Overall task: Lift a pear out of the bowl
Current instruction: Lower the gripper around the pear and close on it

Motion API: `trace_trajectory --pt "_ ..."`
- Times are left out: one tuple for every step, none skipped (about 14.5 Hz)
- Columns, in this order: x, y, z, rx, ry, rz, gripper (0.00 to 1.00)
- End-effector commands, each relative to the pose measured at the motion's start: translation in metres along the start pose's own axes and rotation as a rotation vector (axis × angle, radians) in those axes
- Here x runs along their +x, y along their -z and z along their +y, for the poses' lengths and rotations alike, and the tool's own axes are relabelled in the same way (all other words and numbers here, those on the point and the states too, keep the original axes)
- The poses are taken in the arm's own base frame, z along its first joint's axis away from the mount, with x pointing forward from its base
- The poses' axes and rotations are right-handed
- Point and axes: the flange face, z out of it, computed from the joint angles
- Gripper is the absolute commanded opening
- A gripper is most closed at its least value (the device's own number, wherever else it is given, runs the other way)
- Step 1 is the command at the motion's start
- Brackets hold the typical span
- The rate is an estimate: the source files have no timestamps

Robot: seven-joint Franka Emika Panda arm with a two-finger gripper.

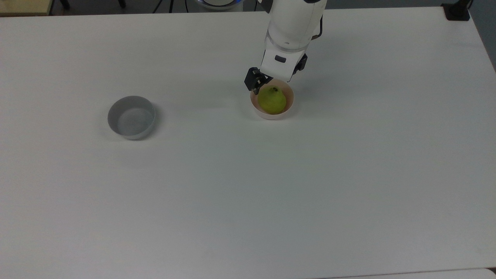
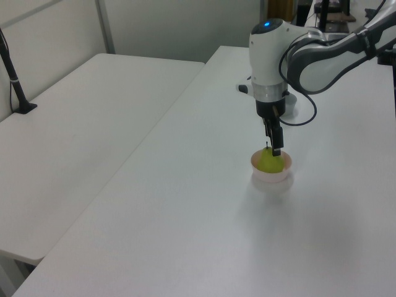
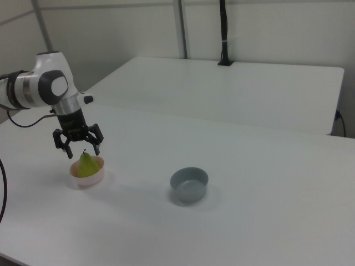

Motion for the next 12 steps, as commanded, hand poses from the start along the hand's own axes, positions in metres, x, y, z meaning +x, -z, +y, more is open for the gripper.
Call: trace_trajectory --pt "0.007 -0.022 -0.011 -0.021 0.052 0.015 1.00" --pt "0.008 -0.028 -0.011 -0.024 0.055 0.005 1.00" --pt "0.009 -0.034 -0.013 -0.035 0.065 -0.004 1.00" --pt "0.010 -0.034 -0.020 -0.035 0.078 -0.004 0.99" --pt "0.010 -0.037 -0.021 -0.035 0.080 -0.009 0.96" --pt "0.010 -0.043 -0.023 -0.037 0.086 -0.021 0.93" --pt "0.010 -0.045 -0.025 -0.047 0.099 -0.027 0.90" --pt "0.008 -0.048 -0.025 -0.051 0.103 -0.034 0.87" --pt "0.008 -0.049 -0.024 -0.058 0.114 -0.035 0.78" --pt "0.007 -0.049 -0.023 -0.059 0.128 -0.036 0.71" --pt "0.007 -0.050 -0.021 -0.059 0.152 -0.039 0.63" --pt "0.007 -0.050 -0.020 -0.057 0.174 -0.041 0.54"
